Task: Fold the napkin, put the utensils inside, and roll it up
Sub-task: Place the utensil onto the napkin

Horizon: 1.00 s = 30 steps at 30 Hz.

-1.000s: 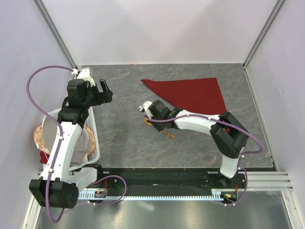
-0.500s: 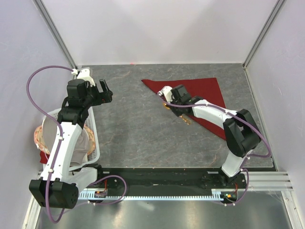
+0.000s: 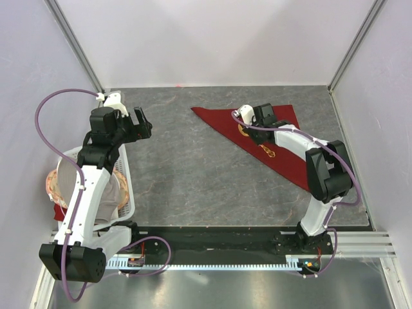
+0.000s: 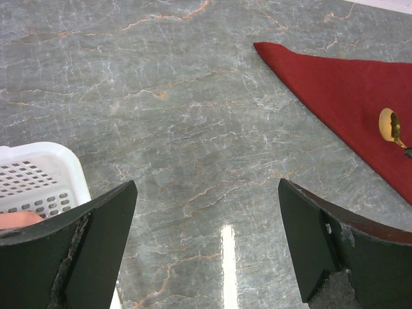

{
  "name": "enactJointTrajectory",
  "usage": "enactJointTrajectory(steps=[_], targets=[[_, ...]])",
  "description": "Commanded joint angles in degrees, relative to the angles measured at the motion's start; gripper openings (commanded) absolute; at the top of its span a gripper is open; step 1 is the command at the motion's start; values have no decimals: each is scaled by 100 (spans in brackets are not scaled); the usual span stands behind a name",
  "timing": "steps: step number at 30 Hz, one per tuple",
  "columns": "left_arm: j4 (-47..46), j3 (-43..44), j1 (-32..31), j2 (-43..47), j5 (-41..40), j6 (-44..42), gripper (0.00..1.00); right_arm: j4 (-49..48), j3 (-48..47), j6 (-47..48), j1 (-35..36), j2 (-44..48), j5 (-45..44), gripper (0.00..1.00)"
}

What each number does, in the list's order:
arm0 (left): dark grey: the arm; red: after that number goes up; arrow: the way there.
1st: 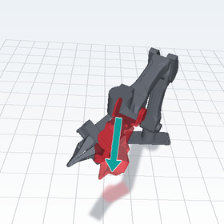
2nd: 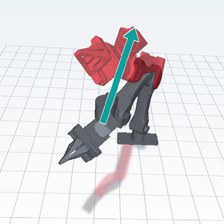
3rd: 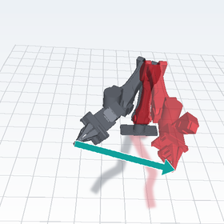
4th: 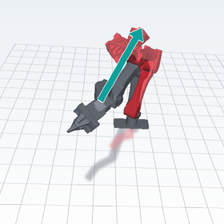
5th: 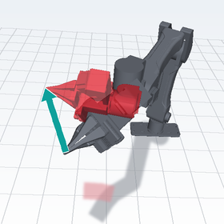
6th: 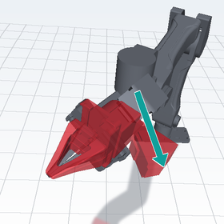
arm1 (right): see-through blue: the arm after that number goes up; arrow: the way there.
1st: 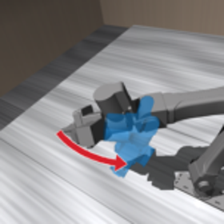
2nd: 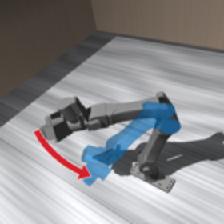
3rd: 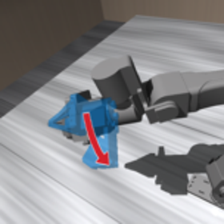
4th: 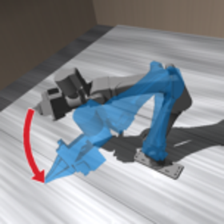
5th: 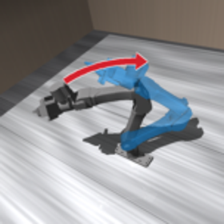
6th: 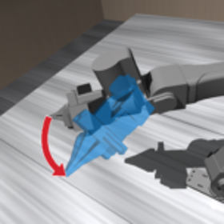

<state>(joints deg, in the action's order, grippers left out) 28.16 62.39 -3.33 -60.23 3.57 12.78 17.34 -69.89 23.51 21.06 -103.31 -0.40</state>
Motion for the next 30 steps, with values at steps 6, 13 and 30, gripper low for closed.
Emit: enactJointTrajectory(steps=[6,13,30], targets=[[-197,-34,17,99,91,-65,98,-144,-333,514,-243,-321,629,0],[-197,-25,17,64,135,-65,98,-161,-403,558,-234,-524,673,0],[-206,-34,17,81,205,-73,98,-117,-359,708,-243,-761,454,5]])
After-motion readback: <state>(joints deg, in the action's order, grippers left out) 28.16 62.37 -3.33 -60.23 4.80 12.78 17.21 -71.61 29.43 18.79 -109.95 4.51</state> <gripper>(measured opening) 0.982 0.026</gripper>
